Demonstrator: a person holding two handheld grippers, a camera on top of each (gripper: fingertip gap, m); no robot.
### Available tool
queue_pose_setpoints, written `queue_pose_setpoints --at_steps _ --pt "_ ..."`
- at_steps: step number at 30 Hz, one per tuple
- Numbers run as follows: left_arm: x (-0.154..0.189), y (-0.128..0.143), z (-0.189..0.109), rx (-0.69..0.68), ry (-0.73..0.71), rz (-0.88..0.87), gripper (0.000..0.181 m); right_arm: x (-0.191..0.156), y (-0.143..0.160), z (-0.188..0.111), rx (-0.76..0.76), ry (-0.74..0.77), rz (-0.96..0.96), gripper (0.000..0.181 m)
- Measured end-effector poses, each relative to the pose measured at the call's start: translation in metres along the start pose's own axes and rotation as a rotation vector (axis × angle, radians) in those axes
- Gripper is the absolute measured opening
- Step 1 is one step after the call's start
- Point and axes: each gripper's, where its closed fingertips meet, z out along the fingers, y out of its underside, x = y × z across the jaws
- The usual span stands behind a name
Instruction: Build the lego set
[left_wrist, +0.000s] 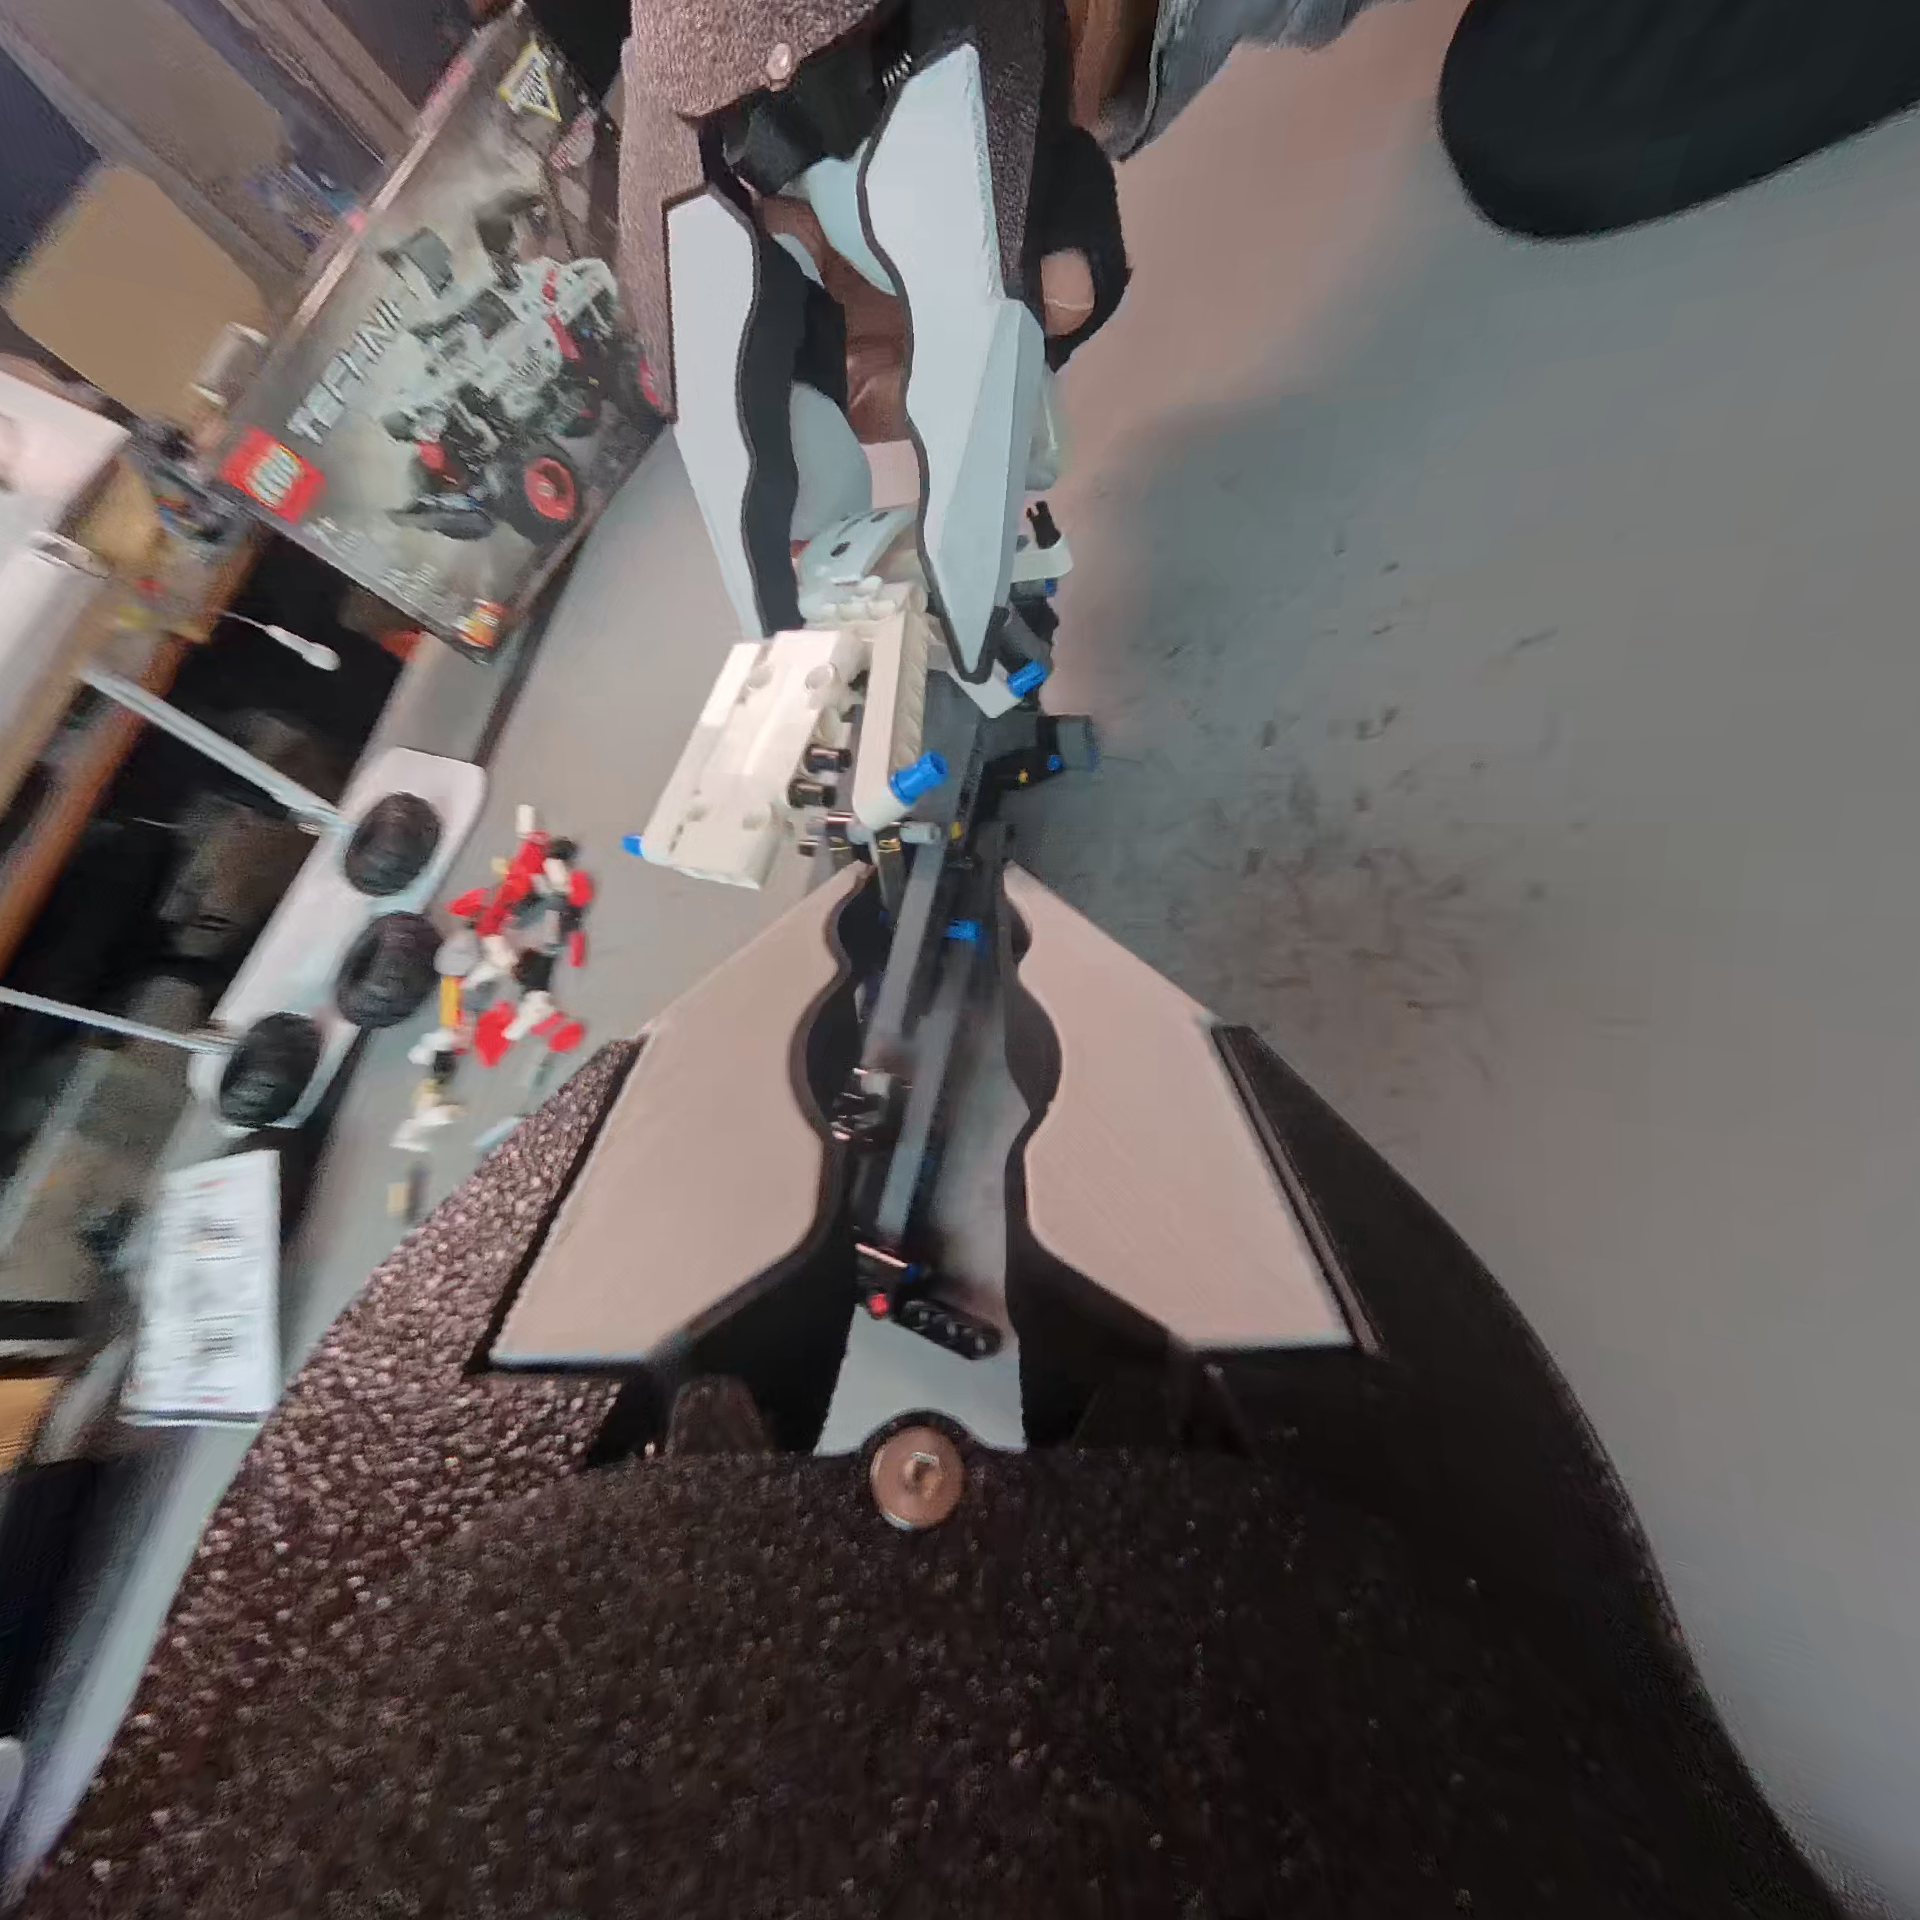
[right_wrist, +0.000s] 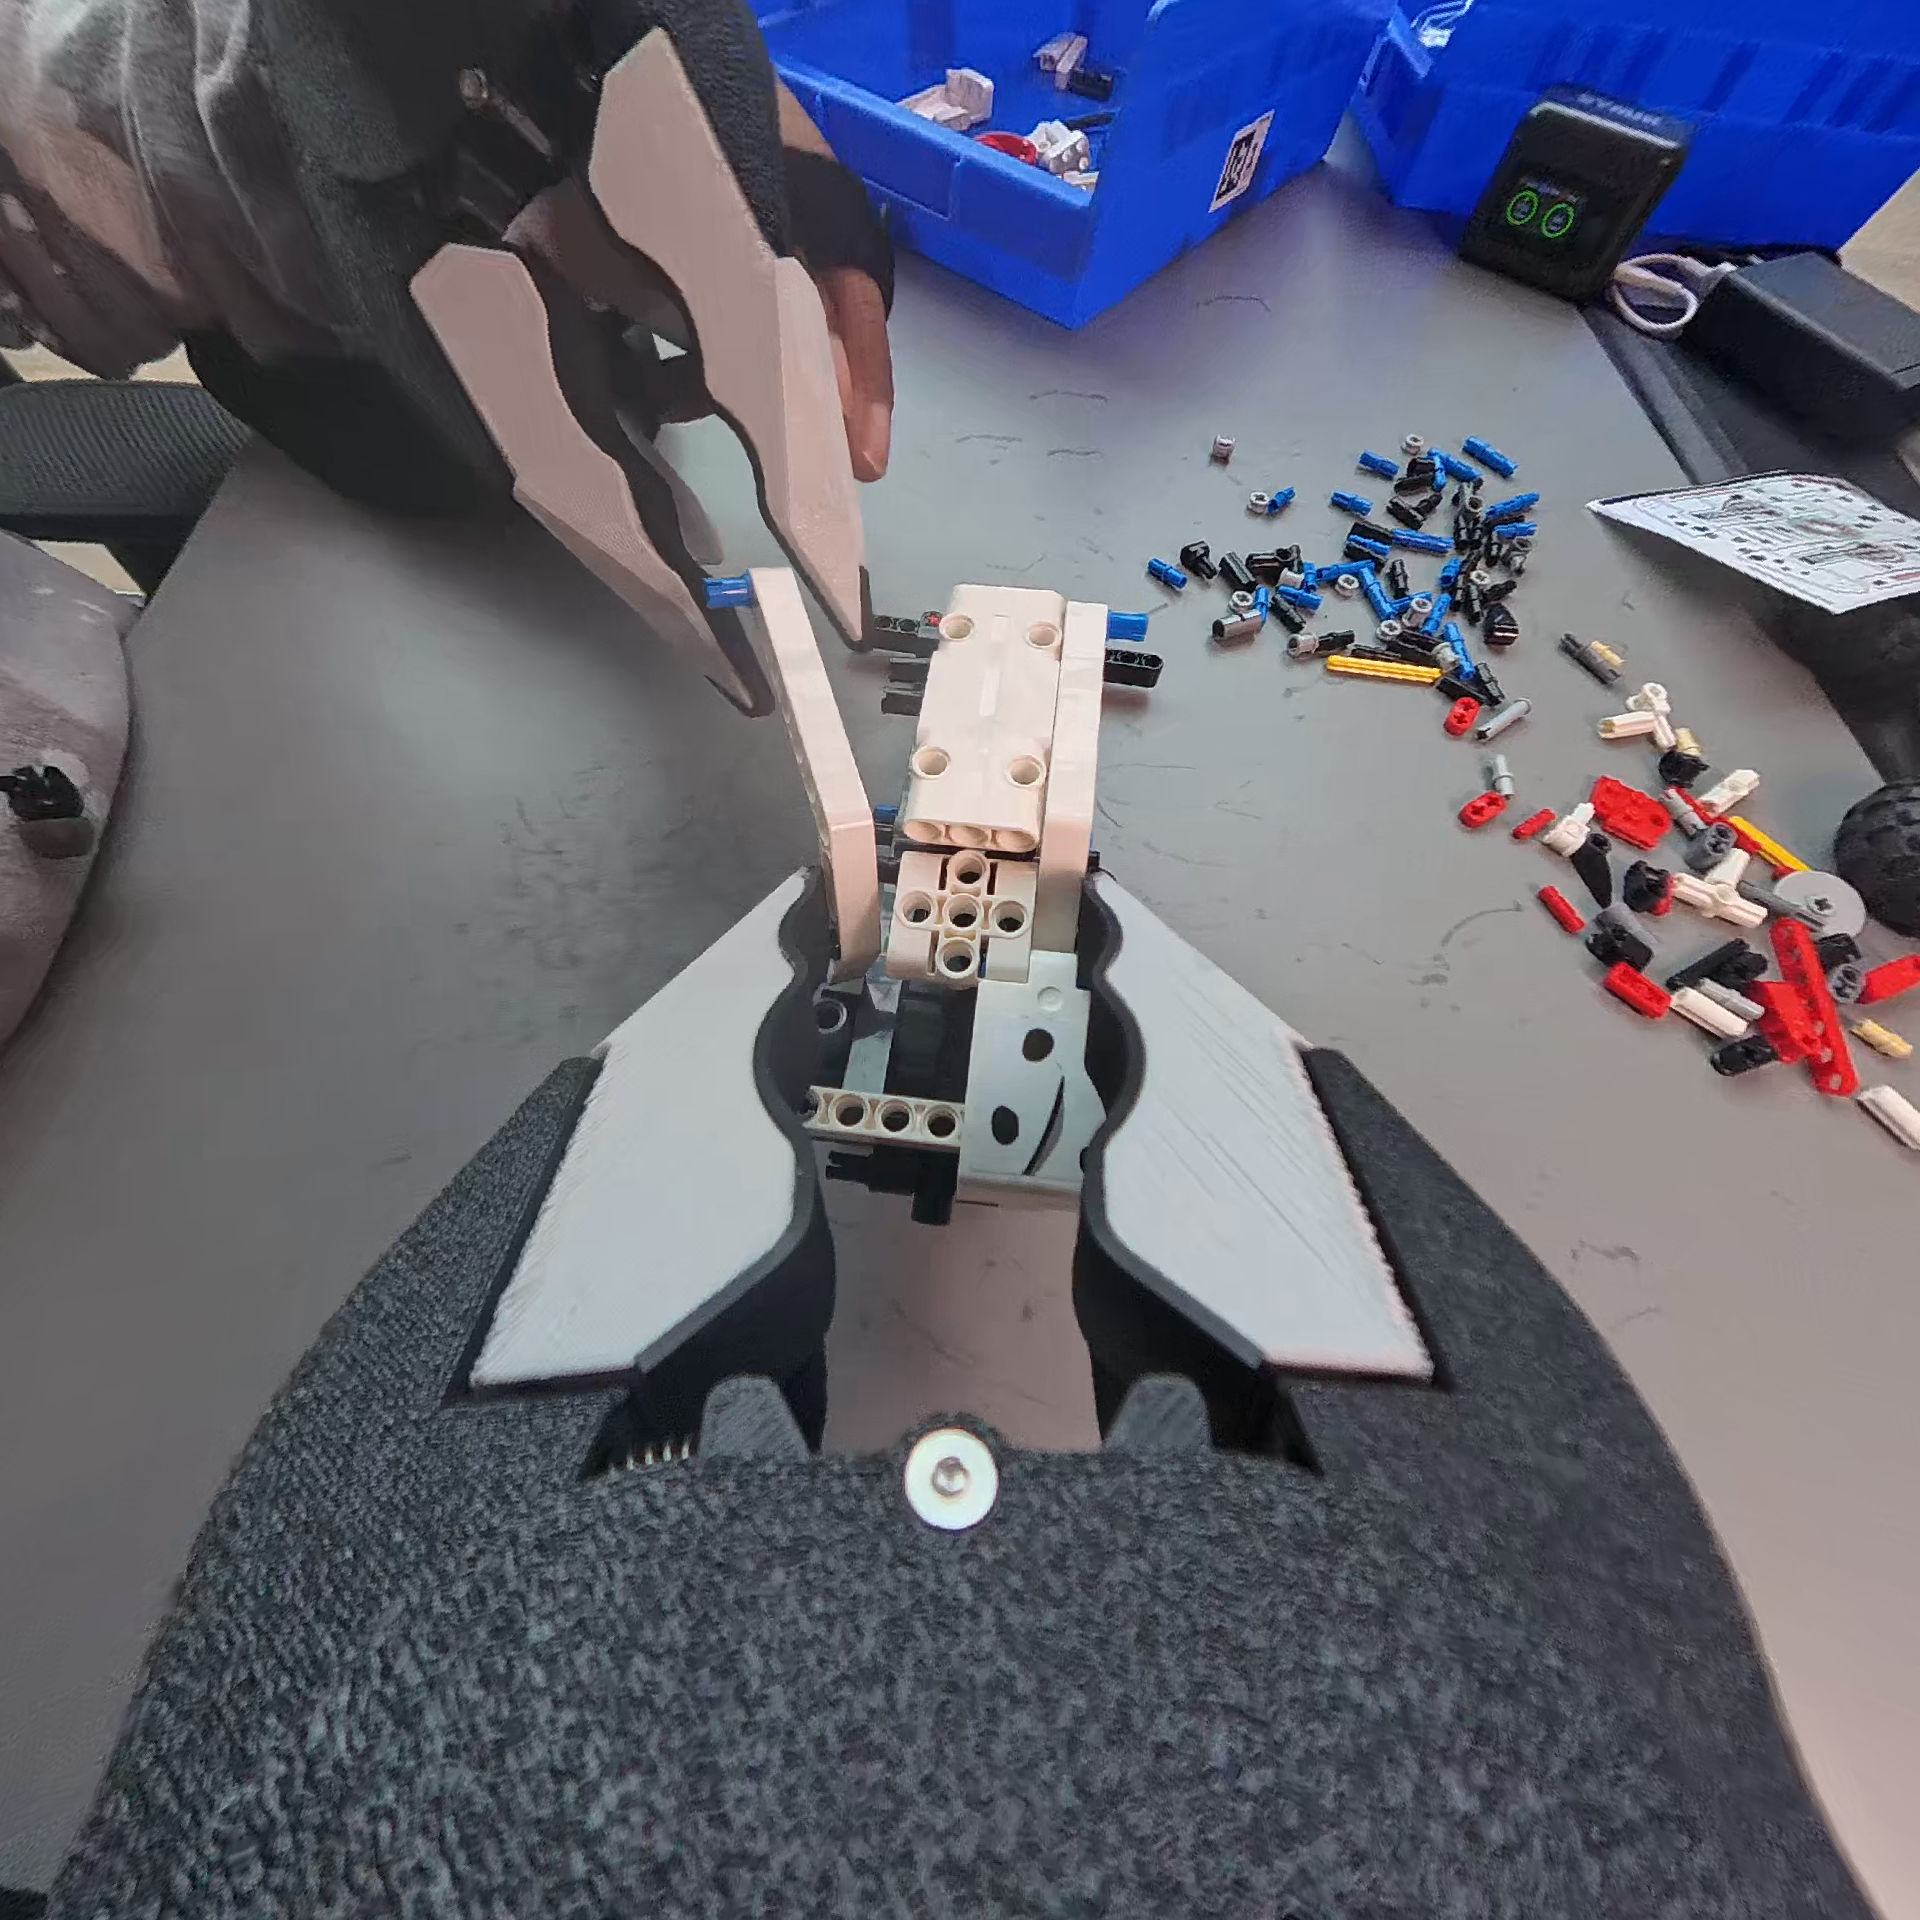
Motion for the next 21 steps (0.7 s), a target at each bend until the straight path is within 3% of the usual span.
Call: queue_pose_setpoints --at_steps 6,9,16,21 --pt "0.009 -0.021 -0.012 0.188 0.283 -0.526 0.031 0.000 0.000 0.000 0.001 0.038 -0.025 0.048" --pt "0.005 -0.030 -0.008 0.231 0.316 -0.663 0.029 -0.001 0.000 0.000 -0.010 0.053 -0.048 0.048" --pt "-0.001 -0.041 -0.001 0.274 0.308 -0.724 0.020 0.001 0.002 0.000 -0.039 0.085 -0.072 0.048" --pt "0.000 -0.037 -0.002 0.287 0.293 -0.619 0.018 0.000 0.001 0.000 -0.015 0.065 -0.066 0.048"
